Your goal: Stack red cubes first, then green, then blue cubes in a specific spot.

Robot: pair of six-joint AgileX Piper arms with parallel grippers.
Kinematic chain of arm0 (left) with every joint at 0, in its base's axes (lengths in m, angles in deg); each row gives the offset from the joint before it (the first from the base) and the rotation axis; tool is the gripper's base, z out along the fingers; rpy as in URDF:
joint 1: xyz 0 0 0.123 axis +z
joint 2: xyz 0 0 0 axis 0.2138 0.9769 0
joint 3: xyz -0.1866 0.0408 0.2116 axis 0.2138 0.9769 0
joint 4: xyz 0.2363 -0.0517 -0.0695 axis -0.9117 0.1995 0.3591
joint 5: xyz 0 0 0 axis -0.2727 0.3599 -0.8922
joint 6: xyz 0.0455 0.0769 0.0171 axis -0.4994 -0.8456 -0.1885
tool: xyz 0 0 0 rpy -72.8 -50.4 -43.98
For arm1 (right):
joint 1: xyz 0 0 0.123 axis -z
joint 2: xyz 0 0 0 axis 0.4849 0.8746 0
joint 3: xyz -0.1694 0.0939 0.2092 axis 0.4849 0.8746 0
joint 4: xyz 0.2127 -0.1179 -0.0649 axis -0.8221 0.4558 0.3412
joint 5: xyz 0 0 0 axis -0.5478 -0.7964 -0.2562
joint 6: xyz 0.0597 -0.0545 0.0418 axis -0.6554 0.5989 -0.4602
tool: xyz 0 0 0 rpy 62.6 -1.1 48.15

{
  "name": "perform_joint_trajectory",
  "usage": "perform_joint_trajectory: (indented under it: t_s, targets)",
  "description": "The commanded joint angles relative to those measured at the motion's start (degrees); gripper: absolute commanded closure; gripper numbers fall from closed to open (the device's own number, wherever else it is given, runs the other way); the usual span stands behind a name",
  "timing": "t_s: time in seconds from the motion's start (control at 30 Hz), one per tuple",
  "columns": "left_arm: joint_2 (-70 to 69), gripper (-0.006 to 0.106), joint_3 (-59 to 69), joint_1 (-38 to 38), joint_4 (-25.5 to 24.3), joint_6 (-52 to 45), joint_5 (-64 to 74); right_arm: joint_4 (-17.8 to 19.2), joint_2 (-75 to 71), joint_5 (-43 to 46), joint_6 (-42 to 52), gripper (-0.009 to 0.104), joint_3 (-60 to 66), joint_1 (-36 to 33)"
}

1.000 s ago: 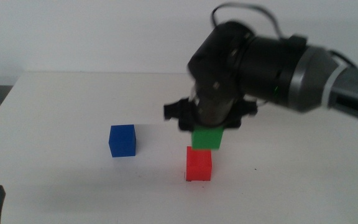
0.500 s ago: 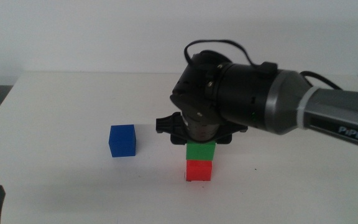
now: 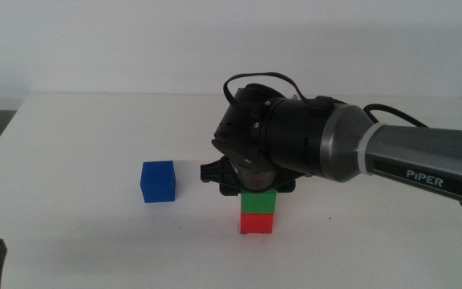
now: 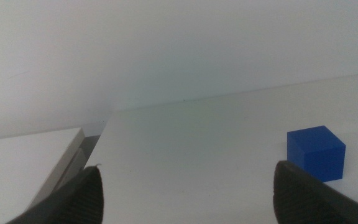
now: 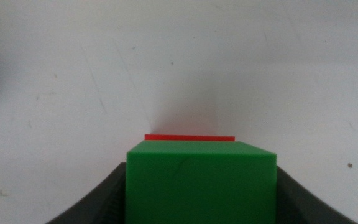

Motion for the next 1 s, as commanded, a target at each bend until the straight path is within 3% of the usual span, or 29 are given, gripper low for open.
perform_joint_trajectory:
  t_s: [0.0, 0.53, 0.57, 0.63, 0.77, 0.8, 0.97]
  targets:
    - [-0.2, 0.007, 0.0, 0.0, 0.1, 0.2, -0.8, 1.7, 0.1, 0.0, 0.0, 0.088, 0.2, 0.0]
    - [-0.2, 0.007, 0.0, 0.0, 0.1, 0.2, -0.8, 1.2, 2.3, 1.3, -0.2, 0.084, 0.2, 0.5]
    - [-0.2, 0.007, 0.0, 0.0, 0.1, 0.2, -0.8, 1.2, 2.4, 1.1, -0.2, 0.081, 0.2, 0.5]
    - [-0.2, 0.007, 0.0, 0.0, 0.1, 0.2, -0.8, 1.2, 2.4, 1.1, -0.2, 0.039, 0.2, 0.5]
    - [-0.2, 0.007, 0.0, 0.0, 0.1, 0.2, -0.8, 2.6, 2.4, 1.4, -0.2, 0.008, 0.2, 0.5]
    - [-0.2, 0.007, 0.0, 0.0, 0.1, 0.2, -0.8, 3.3, 1.6, 1.7, 0.0, 0.002, 0.2, 0.5]
    - [-0.2, 0.007, 0.0, 0.0, 0.1, 0.2, -0.8, 5.9, -7.1, 0.7, 1.8, 0.002, 0.4, -0.9]
